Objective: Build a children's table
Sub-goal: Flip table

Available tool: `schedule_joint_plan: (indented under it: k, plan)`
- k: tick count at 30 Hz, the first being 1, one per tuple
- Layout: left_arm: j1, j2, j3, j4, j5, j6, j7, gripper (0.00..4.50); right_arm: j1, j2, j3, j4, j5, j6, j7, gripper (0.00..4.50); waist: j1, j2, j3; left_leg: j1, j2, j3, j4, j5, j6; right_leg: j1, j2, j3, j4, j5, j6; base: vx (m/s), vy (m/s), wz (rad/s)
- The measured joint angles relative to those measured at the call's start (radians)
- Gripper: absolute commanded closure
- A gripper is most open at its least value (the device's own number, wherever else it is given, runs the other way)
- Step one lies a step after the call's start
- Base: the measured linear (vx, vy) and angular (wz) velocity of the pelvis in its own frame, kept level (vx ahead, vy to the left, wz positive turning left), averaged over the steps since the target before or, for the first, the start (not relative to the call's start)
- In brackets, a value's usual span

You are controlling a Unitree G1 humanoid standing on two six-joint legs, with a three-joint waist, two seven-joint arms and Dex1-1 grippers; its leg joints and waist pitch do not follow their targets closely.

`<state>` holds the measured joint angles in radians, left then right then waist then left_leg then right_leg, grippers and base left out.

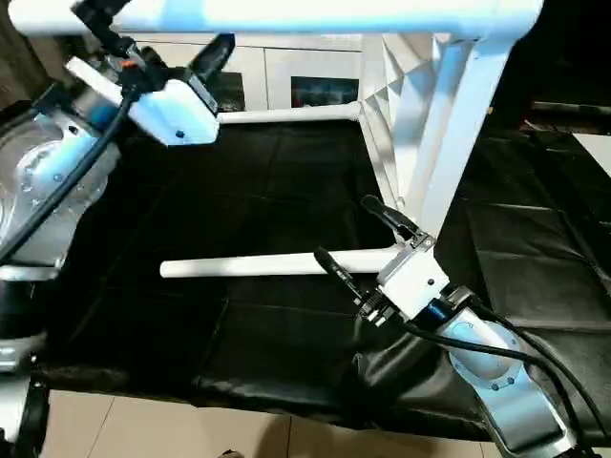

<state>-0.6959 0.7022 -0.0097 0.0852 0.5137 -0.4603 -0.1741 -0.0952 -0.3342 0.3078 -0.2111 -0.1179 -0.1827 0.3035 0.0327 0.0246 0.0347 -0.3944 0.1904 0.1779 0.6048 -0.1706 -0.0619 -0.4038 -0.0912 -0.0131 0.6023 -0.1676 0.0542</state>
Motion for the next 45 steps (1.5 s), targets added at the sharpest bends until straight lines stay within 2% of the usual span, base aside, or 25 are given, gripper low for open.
schedule_joint_plan:
  k: [7,14,19,22,25,27,30,38,45]
  plan:
    - [0.000,0.042,0.007,0.088,0.036,0.029,0.037,0.15,0.000,0.006,0.002,0.000,-0.006,0.000,0.009,0.14,0.000,0.004,0.003,0.000,0.000,-0.002,0.000,0.000,0.000,0.000,0.001,-0.001,0.000,0.000,0.000,0.000,0.000,0.00]
    - [0.032,0.064,0.033,0.134,0.047,0.044,0.050,0.30,0.020,0.029,0.017,-0.005,0.079,0.000,0.071,0.13,0.001,0.004,0.003,0.000,0.000,-0.003,0.000,0.000,0.000,0.000,0.001,-0.001,0.000,0.000,-0.001,0.000,0.000,0.00]
    - [0.051,0.076,0.045,0.137,0.036,0.054,0.060,0.75,0.024,0.029,0.016,-0.013,0.108,-0.002,0.089,0.13,0.002,0.004,0.003,0.000,0.000,-0.003,0.000,0.000,0.000,0.000,0.001,-0.001,0.000,0.000,0.000,0.000,0.000,0.00]
    - [0.051,0.076,0.047,0.138,0.028,0.055,0.061,1.13,0.026,0.049,0.014,-0.026,0.168,-0.002,0.116,0.13,0.002,0.004,0.003,0.000,0.000,-0.003,0.000,0.000,0.000,0.000,0.001,-0.001,0.000,0.000,0.000,0.000,0.000,0.00]
    - [0.051,0.076,0.051,0.139,0.027,0.053,0.061,1.21,0.028,0.060,0.013,-0.058,0.221,0.001,0.131,0.13,0.002,0.004,0.003,0.000,0.000,-0.003,0.000,0.000,0.000,0.000,0.001,-0.001,0.000,0.000,0.000,0.000,0.000,0.00]
    - [0.051,0.078,0.053,0.146,0.019,0.051,0.061,1.56,0.039,0.076,0.005,-0.078,0.281,0.010,0.143,0.13,0.002,0.004,0.003,0.000,-0.001,-0.003,0.000,0.000,0.000,0.000,0.001,-0.001,0.000,0.000,0.000,0.000,0.000,0.00]
    - [0.050,0.081,0.053,0.151,0.010,0.051,0.069,1.68,0.050,0.076,0.002,-0.102,0.323,0.020,0.163,0.13,0.002,0.005,0.003,0.000,-0.001,-0.003,0.000,0.000,0.000,0.000,0.001,-0.001,0.000,0.000,0.000,0.000,0.000,0.00]
    - [0.050,0.081,0.058,0.154,-0.003,0.065,0.069,2.46,0.055,0.075,0.002,-0.102,0.342,0.031,0.168,0.13,0.002,0.005,0.003,0.001,-0.001,-0.004,-0.001,0.000,0.000,-0.001,0.001,-0.001,0.000,0.000,0.000,0.000,0.000,0.00]
    - [0.050,0.092,0.057,0.152,-0.002,0.092,0.032,2.68,0.056,0.072,0.002,-0.102,0.337,0.039,0.174,0.13,0.004,0.006,0.003,0.001,-0.001,-0.004,-0.002,0.000,0.000,-0.002,0.001,-0.001,0.000,0.000,0.000,0.000,0.000,0.00]
